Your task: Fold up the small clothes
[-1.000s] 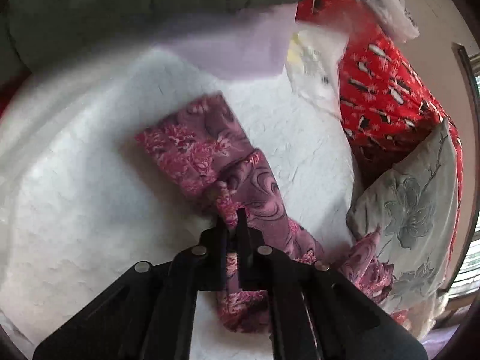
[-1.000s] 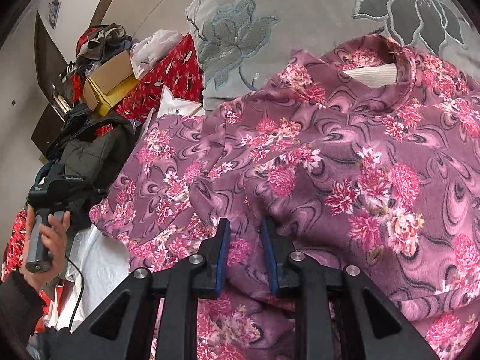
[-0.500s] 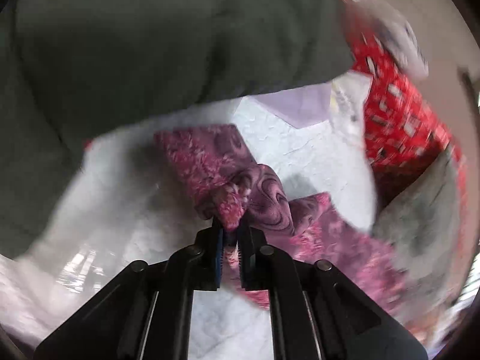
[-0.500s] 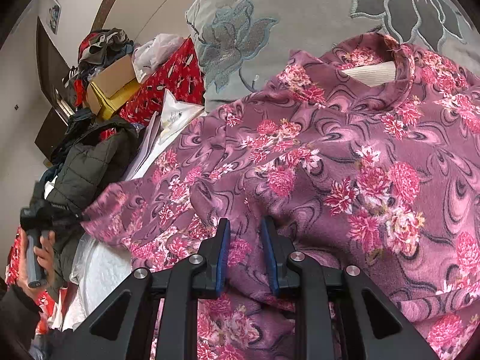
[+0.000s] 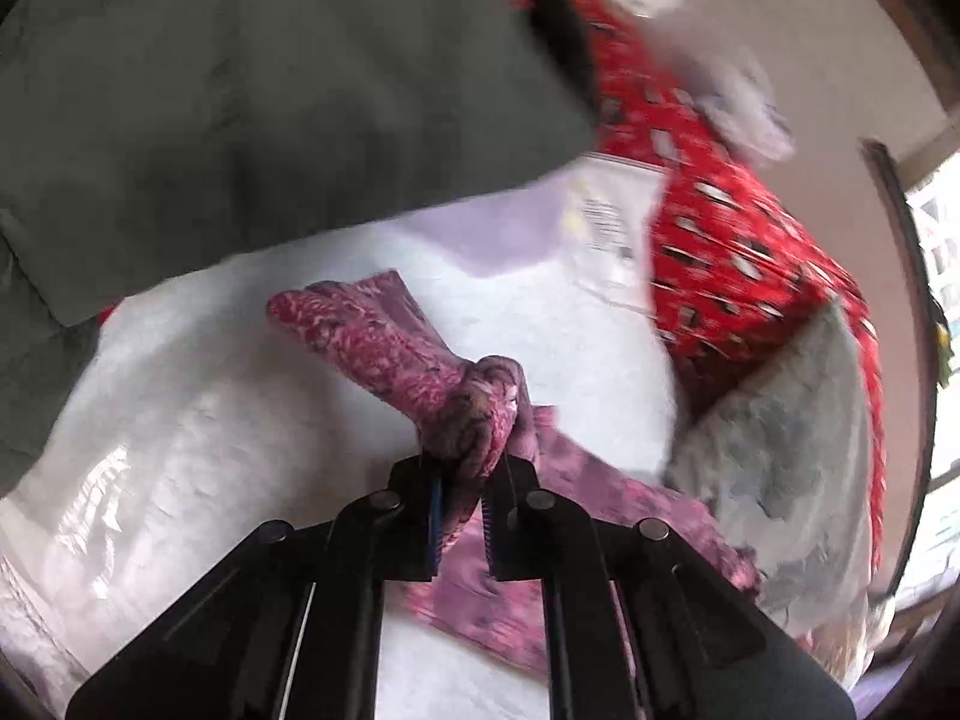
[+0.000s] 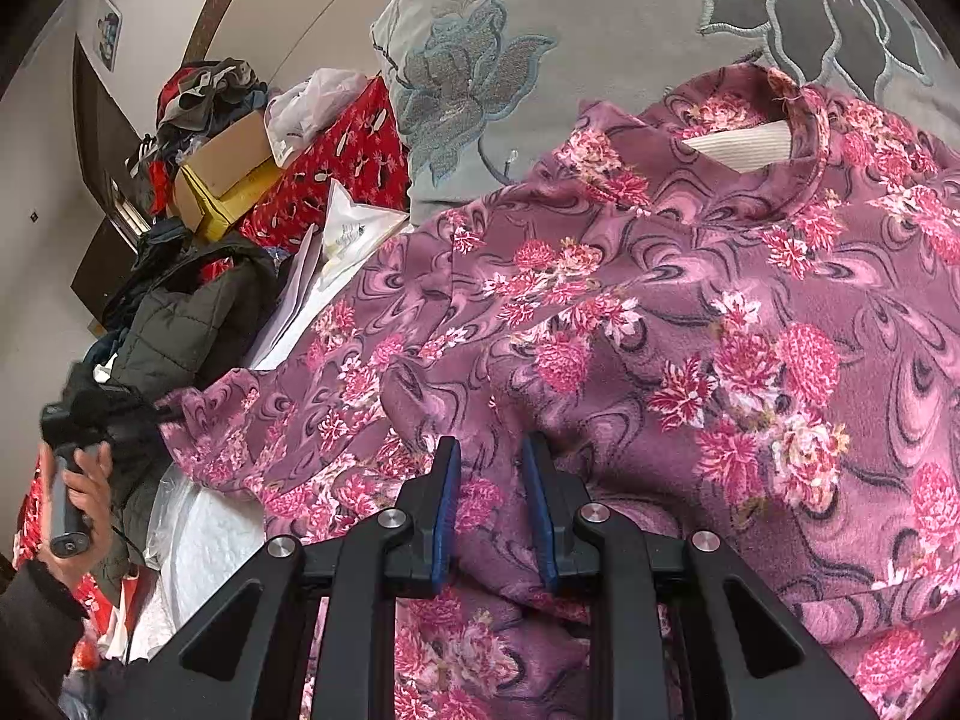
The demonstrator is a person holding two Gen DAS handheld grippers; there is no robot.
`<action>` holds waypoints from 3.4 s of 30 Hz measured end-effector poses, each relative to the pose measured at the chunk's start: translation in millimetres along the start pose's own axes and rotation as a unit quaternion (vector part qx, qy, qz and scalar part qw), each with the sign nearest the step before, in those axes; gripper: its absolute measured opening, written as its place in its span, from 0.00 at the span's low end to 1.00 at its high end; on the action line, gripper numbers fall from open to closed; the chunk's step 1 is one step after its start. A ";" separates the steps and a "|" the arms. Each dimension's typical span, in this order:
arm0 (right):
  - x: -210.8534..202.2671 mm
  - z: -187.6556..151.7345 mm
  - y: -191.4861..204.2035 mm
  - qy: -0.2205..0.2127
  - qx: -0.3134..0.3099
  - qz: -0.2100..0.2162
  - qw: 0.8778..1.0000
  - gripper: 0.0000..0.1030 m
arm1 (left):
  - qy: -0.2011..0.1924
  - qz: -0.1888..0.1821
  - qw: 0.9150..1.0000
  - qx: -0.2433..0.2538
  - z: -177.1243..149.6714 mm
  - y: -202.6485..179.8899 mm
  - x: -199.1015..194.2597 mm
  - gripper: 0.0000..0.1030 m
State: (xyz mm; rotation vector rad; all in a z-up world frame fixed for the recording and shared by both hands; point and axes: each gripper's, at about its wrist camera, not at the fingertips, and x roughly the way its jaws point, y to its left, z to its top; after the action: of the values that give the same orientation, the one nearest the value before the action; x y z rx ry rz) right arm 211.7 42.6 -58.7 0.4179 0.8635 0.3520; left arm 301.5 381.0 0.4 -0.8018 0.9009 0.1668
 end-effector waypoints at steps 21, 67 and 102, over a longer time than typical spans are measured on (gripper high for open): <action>-97.3 21.5 -88.6 0.060 -0.057 -0.172 0.982 0.37 | 0.067 -0.084 0.980 0.166 -122.9 -202.0 -3.0 0.07; -108.0 84.7 -64.2 -0.033 0.025 -0.037 0.998 0.09 | 0.204 -0.086 0.970 0.099 -214.6 -104.8 56.0 0.47; -151.8 81.0 -156.4 -0.067 0.142 -0.045 0.987 0.09 | 0.198 -0.173 0.959 -0.102 -195.8 -88.0 63.1 0.47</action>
State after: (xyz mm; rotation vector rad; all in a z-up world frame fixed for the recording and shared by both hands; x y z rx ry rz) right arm 204.3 -179.1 11.0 0.6566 0.7997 0.1148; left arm 256.1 173.0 -68.7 -1.1980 1.1132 -0.2210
